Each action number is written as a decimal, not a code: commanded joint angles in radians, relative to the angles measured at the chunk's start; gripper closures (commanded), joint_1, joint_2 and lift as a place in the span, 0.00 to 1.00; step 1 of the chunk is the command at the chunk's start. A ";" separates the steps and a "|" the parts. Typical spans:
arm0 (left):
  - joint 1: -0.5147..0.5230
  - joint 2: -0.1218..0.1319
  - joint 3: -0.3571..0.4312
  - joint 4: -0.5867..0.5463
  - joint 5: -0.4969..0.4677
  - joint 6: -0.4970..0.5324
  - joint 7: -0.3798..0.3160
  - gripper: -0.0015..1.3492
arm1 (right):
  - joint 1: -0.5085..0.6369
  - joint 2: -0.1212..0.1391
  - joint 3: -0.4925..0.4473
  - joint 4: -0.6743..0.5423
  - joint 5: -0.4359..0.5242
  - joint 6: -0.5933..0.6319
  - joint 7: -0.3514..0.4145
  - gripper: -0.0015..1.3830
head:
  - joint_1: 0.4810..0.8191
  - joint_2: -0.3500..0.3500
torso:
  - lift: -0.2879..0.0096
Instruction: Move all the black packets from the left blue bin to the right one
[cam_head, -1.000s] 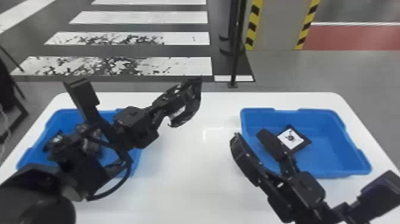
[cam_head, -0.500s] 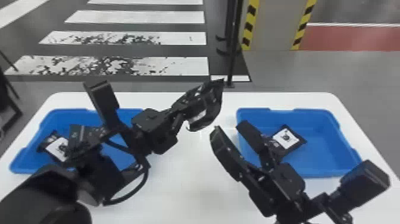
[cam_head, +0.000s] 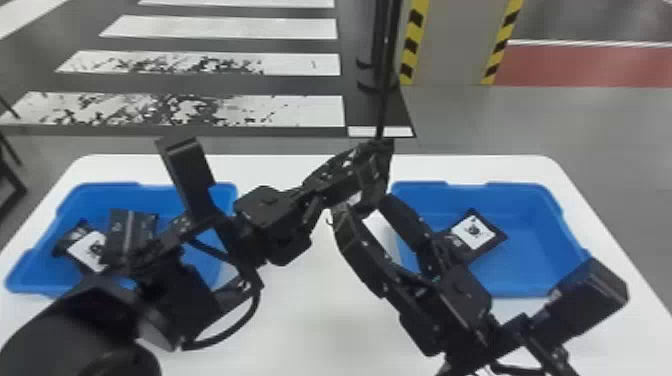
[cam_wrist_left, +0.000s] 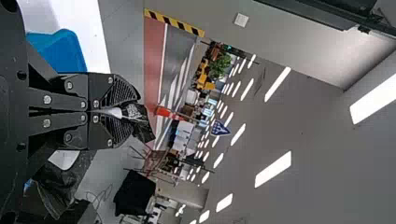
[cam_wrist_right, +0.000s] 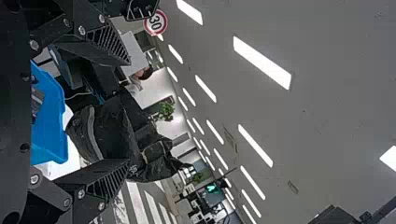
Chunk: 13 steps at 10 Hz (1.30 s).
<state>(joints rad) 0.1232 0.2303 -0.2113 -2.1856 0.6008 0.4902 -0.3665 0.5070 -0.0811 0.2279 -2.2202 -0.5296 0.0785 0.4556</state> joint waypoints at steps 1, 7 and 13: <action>-0.001 0.001 -0.016 0.000 0.013 -0.004 0.000 0.89 | -0.019 0.003 0.003 0.013 0.003 0.000 0.000 0.26 | 0.63 0.46 | 0.35; -0.001 0.004 -0.024 -0.010 0.037 -0.029 0.000 0.89 | -0.026 0.004 0.001 0.044 0.003 -0.002 -0.002 0.90 | 0.63 0.45 | 0.35; 0.073 0.006 0.018 -0.088 0.097 -0.058 0.023 0.11 | -0.016 0.015 -0.060 0.076 0.021 -0.012 -0.002 0.91 | 0.63 0.44 | 0.35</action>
<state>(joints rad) 0.1847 0.2361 -0.2027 -2.2571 0.6928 0.4349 -0.3435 0.4909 -0.0685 0.1837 -2.1548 -0.5108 0.0662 0.4539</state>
